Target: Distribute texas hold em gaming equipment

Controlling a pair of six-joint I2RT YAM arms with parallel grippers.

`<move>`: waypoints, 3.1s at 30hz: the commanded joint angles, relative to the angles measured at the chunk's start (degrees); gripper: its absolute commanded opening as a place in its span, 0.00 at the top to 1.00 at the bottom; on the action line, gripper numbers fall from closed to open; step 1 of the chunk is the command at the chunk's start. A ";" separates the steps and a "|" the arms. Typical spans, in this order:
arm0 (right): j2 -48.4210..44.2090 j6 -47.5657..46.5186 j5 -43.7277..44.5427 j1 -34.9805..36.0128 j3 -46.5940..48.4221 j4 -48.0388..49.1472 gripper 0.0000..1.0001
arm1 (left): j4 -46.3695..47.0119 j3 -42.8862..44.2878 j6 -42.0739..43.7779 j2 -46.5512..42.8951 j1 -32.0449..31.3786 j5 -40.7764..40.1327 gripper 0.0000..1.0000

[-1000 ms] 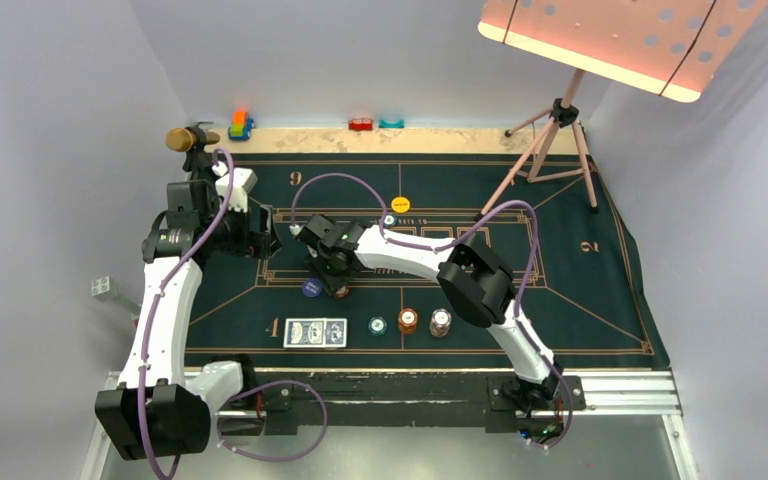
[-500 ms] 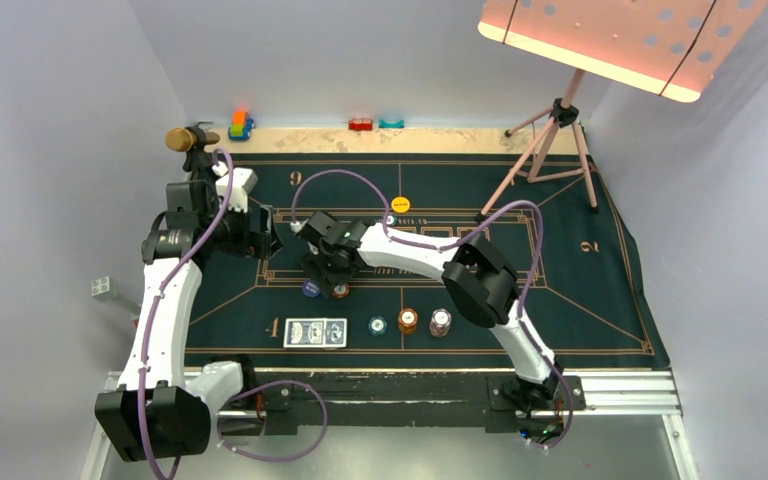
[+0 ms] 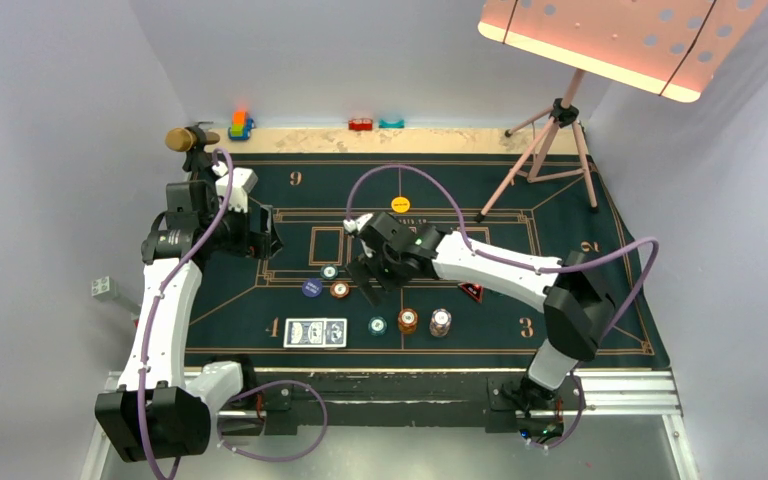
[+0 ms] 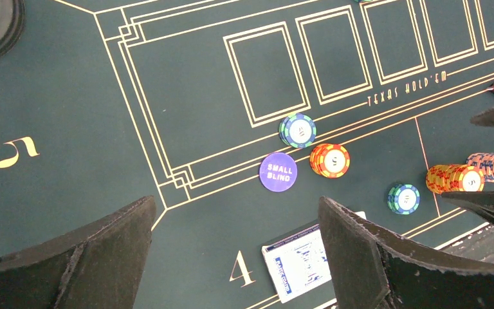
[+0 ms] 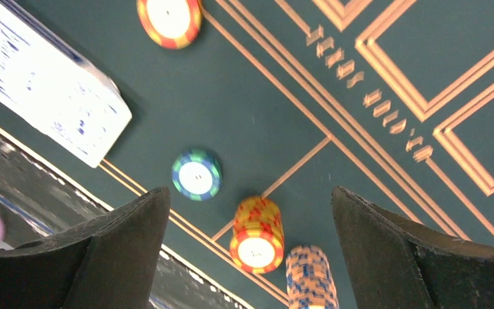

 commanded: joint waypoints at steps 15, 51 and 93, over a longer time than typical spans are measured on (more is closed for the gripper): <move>-4.94 4.05 -1.66 0.38 -14.10 2.03 0.24 | 0.88 0.21 0.17 -0.66 0.56 0.28 0.00; -4.75 4.21 -2.12 -3.79 -3.25 -4.33 0.81 | 0.94 0.23 0.12 -0.88 0.57 0.23 0.00; 32.25 6.31 4.45 -26.97 28.62 2.54 0.84 | 1.02 -0.11 0.40 -1.03 0.55 0.81 0.00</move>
